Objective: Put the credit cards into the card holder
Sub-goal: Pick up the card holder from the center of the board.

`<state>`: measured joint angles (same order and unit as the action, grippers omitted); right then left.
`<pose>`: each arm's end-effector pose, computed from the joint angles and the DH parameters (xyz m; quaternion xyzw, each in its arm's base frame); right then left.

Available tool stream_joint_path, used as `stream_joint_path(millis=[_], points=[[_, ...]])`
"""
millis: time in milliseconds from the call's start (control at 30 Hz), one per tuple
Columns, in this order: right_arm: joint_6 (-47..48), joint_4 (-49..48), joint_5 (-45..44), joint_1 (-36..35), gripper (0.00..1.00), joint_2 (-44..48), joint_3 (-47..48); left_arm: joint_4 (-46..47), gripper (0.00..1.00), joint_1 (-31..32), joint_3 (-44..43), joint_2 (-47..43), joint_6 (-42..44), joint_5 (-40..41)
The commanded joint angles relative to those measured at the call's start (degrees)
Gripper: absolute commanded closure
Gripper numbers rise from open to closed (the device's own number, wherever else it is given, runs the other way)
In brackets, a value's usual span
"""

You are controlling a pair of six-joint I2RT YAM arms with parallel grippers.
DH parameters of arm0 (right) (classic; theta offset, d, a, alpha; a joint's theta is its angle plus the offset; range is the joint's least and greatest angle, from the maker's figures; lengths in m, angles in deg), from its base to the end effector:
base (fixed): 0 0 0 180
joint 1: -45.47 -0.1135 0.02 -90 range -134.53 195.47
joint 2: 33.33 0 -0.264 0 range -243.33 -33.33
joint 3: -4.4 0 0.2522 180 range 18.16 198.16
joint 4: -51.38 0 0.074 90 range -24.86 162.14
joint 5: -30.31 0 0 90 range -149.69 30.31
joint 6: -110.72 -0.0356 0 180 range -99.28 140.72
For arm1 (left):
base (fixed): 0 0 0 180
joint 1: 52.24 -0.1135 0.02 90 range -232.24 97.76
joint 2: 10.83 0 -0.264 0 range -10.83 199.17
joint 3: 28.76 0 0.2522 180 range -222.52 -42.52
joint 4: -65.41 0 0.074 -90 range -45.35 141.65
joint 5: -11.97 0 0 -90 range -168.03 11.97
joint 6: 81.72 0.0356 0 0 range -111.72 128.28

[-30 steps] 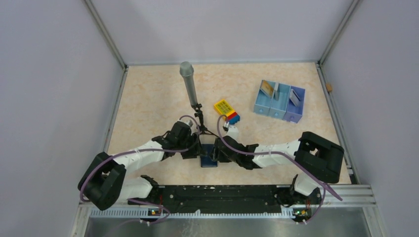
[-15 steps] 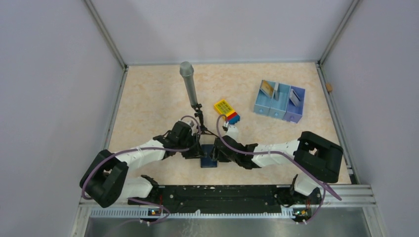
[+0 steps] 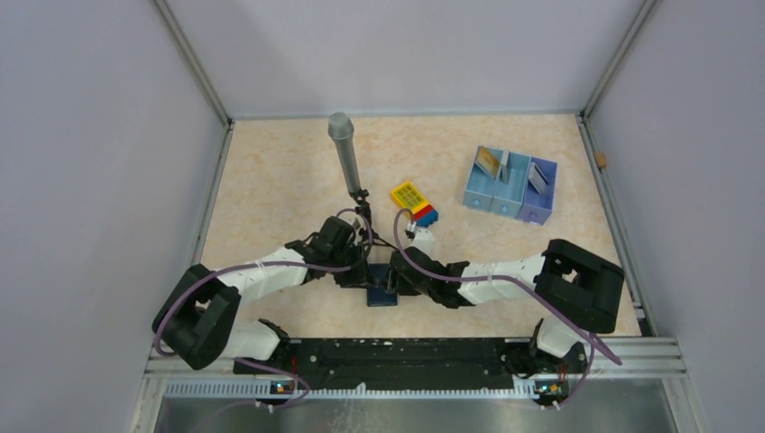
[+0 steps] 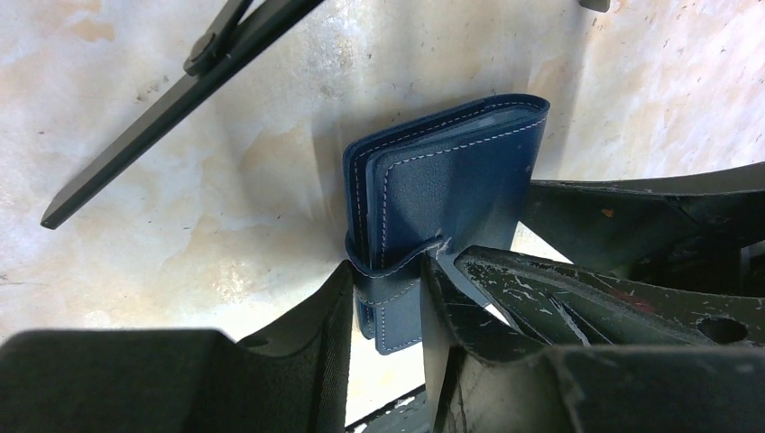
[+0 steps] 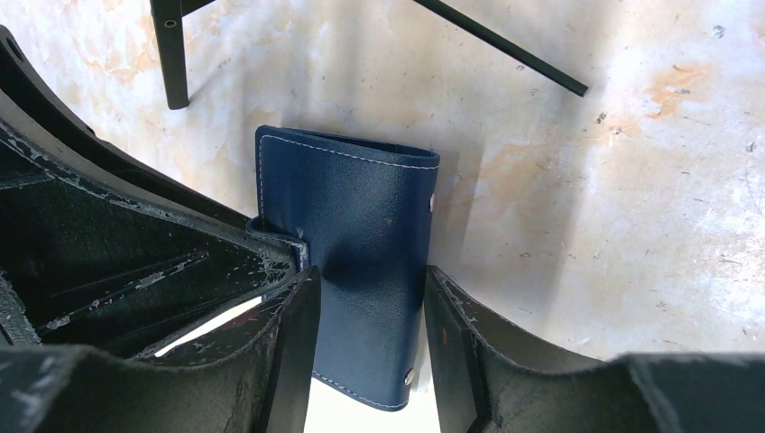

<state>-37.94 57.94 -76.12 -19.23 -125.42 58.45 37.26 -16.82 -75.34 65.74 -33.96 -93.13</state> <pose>0.1396 0.2717 0.1460 0.0070 0.9147 0.2737 0.2972 0.1856 -0.1434 0.1522 -0.0207 0.9537 -0.2690 0.1327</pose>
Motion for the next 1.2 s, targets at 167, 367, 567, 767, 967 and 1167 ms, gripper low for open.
stream_joint_path(millis=[167,367,567,767,967,1167], points=[[0.0,3.9,0.0,0.1,0.56,-3.2,1.7,-5.8,0.69,2.7,2.2,7.0,2.7,9.1],[-0.9,6.5,-1.7,-0.4,0.56,-3.7,2.5,-4.9,0.70,4.0,2.2,9.6,1.1,9.6],[-1.6,7.0,-1.8,-0.4,0.54,-2.9,1.4,-3.0,0.69,5.6,3.1,12.4,-0.5,10.6],[2.0,2.0,4.2,3.8,0.49,2.1,-4.3,-3.7,0.69,6.2,3.0,10.0,-0.2,11.9],[4.9,-6.4,13.8,9.6,0.48,4.6,-11.1,-3.2,0.69,6.2,3.1,11.0,-0.1,11.6],[4.8,-7.4,15.7,12.8,0.48,5.7,-13.3,-3.0,0.68,6.2,3.5,10.1,-0.4,11.7]])
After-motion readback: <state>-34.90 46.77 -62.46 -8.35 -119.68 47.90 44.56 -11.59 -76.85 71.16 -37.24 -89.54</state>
